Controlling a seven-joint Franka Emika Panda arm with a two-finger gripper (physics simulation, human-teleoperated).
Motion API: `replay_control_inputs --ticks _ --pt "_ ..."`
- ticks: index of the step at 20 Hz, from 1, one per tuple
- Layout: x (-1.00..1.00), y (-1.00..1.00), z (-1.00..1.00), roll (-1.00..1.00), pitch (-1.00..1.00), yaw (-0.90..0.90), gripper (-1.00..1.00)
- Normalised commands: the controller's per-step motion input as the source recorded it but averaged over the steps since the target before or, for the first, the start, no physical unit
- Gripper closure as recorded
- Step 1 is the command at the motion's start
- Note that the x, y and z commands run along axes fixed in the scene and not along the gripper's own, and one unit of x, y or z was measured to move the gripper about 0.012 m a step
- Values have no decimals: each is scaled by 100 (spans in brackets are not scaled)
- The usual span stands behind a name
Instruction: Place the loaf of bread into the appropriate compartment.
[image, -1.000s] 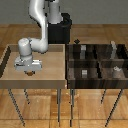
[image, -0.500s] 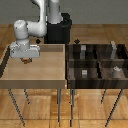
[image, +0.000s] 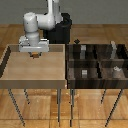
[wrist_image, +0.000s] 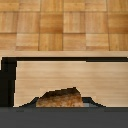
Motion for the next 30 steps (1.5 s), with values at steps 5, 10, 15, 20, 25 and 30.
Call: replay_control_inputs --ticks 5,10,15,20,25,30 --pt "0 100 0 0 0 0 100" --pt "0 100 0 0 0 0 100" --pt "0 100 0 0 0 0 100" --pt "0 100 0 0 0 0 100" --pt "0 100 0 0 0 0 100" --pt "0 20 0 0 0 0 -100"
